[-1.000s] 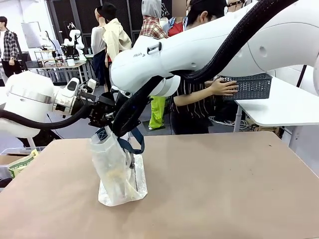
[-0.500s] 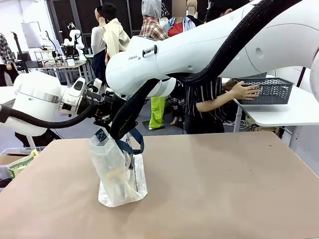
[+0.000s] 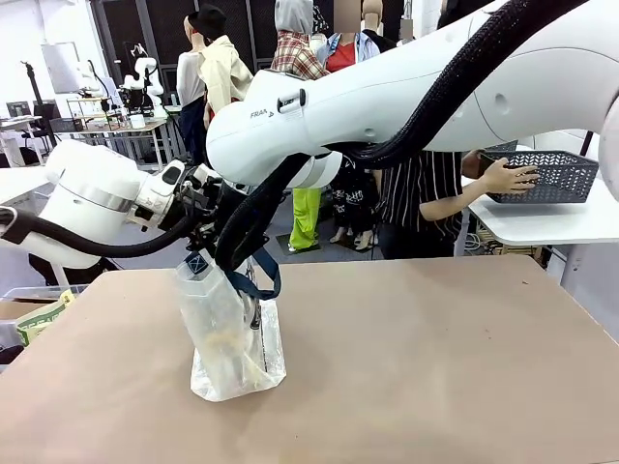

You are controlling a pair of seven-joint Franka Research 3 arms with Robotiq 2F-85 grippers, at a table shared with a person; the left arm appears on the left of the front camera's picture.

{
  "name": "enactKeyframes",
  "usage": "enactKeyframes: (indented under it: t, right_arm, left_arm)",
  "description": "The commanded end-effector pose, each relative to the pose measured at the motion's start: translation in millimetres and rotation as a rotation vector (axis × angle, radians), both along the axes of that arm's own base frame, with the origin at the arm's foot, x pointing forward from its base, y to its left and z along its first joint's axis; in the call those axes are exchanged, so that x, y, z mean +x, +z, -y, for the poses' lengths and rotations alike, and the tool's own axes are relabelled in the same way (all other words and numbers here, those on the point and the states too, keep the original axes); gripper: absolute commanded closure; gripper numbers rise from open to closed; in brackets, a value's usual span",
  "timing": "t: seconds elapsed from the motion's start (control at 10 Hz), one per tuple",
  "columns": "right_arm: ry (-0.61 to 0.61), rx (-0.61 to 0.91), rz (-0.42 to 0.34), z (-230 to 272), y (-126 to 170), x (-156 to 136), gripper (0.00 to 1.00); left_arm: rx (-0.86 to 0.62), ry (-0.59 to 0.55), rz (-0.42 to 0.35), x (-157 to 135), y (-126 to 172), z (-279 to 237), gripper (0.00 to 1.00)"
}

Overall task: Transfer purchased items from the store into the shopping bag.
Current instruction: Move the Reusable shopping bag to the right side of the table.

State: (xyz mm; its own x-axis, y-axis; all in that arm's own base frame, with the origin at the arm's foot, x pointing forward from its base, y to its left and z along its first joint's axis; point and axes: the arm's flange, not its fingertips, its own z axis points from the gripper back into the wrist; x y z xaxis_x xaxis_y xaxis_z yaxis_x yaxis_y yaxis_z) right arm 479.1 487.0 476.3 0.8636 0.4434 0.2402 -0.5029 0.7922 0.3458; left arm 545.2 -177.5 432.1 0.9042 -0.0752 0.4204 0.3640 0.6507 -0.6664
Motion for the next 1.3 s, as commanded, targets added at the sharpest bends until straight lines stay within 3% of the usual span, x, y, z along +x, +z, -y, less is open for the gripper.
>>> enactKeyframes:
  t: [0.0,0.1,0.2,1.0,1.1,1.2]
  right_arm:
    - [-0.021,0.004,0.000,-4.2,0.1,-3.0,1.00]
    - [-0.023,0.002,0.001,-4.2,0.1,-3.1,1.00]
    - [-0.023,0.001,0.001,-4.3,-0.5,-3.6,1.00]
    - [-0.080,-0.011,0.004,4.5,3.4,-3.5,1.00]
    - [-0.082,-0.015,-0.002,8.7,7.0,-5.4,0.90]
    - [-0.084,-0.006,0.002,13.2,11.0,-7.6,0.70]
  left_arm:
    - [0.027,0.017,-0.029,6.7,2.7,6.5,0.74]
    - [0.034,0.018,-0.035,6.8,2.2,6.6,0.93]
    - [0.041,0.018,-0.045,6.7,1.6,6.8,1.00]
    - [0.079,0.029,-0.089,8.7,0.3,3.0,1.00]
    - [0.082,0.033,-0.093,9.0,0.3,2.2,1.00]
    - [0.083,0.035,-0.096,8.9,0.2,1.7,1.00]
